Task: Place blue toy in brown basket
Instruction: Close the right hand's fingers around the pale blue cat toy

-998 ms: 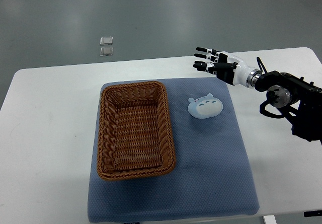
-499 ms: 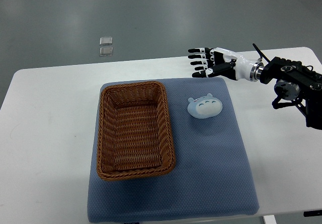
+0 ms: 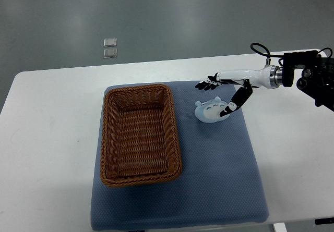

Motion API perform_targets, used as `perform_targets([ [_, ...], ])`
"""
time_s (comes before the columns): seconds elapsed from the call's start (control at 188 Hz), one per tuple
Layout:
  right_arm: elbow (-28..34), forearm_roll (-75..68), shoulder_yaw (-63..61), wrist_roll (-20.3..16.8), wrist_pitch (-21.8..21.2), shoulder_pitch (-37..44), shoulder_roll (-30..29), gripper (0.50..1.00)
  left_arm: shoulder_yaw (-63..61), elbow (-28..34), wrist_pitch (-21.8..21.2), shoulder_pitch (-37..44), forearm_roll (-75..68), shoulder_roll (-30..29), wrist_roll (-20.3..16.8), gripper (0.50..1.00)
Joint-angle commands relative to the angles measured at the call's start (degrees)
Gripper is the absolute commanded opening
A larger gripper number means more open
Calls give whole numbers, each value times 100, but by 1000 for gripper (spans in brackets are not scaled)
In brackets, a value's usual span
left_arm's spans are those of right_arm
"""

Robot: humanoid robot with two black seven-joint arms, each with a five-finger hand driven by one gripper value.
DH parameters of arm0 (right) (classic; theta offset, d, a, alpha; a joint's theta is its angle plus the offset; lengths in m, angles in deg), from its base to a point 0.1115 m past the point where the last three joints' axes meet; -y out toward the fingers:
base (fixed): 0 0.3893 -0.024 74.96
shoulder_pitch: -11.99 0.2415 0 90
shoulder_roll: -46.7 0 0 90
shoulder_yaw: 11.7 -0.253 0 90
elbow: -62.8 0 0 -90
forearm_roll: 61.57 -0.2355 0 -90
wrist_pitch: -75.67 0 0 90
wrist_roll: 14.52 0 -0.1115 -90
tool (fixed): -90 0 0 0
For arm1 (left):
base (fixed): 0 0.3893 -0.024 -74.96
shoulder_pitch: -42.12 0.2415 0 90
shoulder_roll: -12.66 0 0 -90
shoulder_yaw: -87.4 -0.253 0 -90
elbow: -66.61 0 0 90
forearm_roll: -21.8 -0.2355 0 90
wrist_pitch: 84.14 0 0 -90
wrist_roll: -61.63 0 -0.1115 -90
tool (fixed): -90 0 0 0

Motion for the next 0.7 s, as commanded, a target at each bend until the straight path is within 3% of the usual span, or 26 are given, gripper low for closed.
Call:
perform_targets([
  [0.0,115,36,175,10,256,-49,78,913,0,0,1,2,0,0,1,1000],
  [0.207,107,53,413,10,1424,-295,-10,913,0,0,1,2,0,0,1,1000],
  [0.377,89,53,422,10,1785,-523,-19,909,0,0,1,2,0,0,1,1000],
  [0.536,63,53,413,1,1873,-585,-10,901,0,0,1,2,0,0,1,1000],
  [0.584,54,53,404,1,1917,-576,-19,887,0,0,1,2,0,0,1,1000],
  [0.695,45,53,404,-16,2005,-576,-71,797,0,0,1,2,0,0,1,1000],
])
